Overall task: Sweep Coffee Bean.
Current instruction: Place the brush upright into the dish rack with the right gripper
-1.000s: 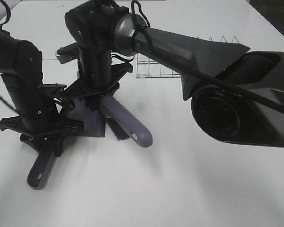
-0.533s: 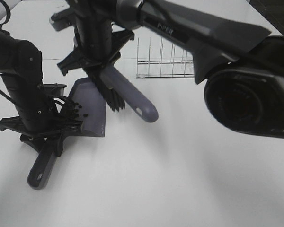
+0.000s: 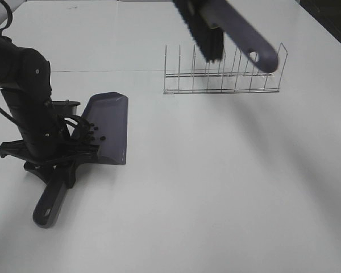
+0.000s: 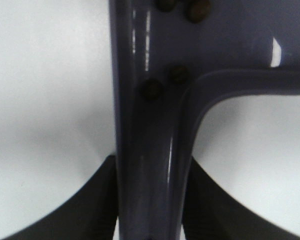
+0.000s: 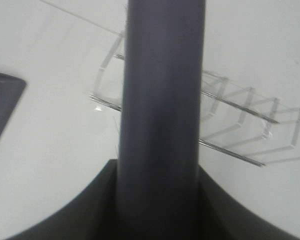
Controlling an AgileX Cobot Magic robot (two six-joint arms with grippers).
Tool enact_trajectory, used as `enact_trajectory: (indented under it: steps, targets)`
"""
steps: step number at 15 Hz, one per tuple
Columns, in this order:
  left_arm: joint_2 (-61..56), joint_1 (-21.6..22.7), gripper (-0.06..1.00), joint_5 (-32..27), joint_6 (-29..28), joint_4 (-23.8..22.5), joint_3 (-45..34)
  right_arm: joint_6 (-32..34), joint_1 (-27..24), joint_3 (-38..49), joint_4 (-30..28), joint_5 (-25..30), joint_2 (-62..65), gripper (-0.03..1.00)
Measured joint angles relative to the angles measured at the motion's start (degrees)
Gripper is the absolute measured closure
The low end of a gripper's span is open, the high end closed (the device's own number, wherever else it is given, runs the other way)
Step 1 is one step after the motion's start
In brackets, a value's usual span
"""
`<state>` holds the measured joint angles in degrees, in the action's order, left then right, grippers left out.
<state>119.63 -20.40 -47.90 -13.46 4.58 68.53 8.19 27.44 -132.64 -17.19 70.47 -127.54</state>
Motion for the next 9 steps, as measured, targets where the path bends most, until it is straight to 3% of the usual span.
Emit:
enact_trajectory:
  steps: [2,5,9]
  targets:
    - [0.0,0.0,0.6,0.0,0.0,0.0,0.0,0.7,-5.0,6.3,0.4,0.1,4.4,0.67]
    - [0.0,0.0,0.6,-0.1,0.0,0.0,0.0,1.9,-12.2,16.7,6.1,0.3,8.9,0.67]
    - [0.0,0.0,0.6,-0.1,0.0,0.1,0.0,3.8,-12.7,26.0,7.3,0.2,7.8,0.67]
